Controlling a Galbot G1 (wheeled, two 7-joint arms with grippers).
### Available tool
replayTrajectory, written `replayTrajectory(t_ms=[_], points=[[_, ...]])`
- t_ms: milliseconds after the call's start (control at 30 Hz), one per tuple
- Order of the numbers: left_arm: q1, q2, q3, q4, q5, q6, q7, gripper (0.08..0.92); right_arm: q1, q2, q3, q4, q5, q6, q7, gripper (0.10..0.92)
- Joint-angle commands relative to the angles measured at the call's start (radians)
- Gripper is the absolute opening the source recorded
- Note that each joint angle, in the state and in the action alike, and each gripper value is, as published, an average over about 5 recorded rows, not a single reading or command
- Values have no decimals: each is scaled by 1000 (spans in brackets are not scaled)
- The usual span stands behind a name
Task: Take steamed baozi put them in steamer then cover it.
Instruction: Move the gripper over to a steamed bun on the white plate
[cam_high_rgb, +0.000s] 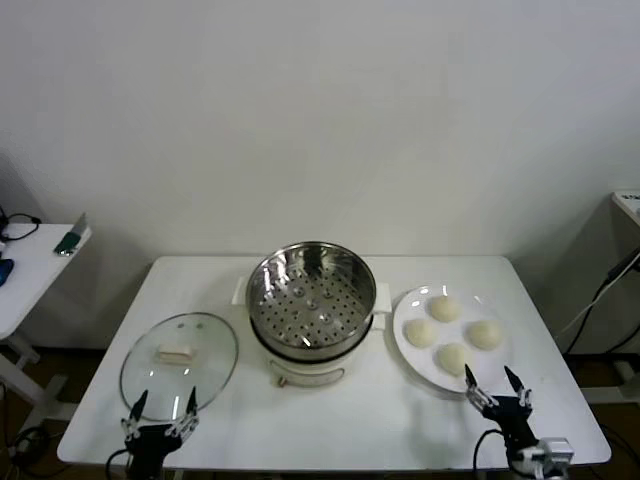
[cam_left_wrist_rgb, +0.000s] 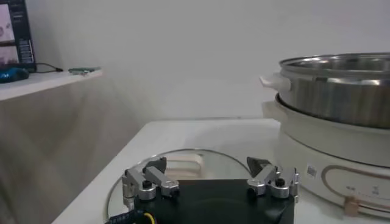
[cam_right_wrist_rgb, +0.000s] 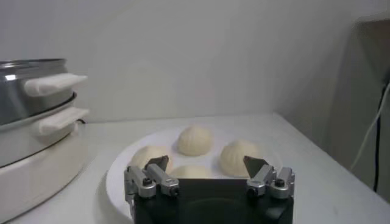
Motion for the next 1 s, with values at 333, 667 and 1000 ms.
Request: replayTrajectory(t_ms=[333, 667, 1000], points=[[-3, 16, 12, -8, -7, -5, 0, 823, 815, -493, -424, -268, -254, -328, -326, 823], [-11, 11, 22, -8, 2, -5, 5, 823, 1459, -663, -1161, -632, -546, -70, -952, 823], [-17, 5, 28, 9, 12, -6, 12, 823, 1934, -502, -1747, -838, -350, 22, -1200, 823]])
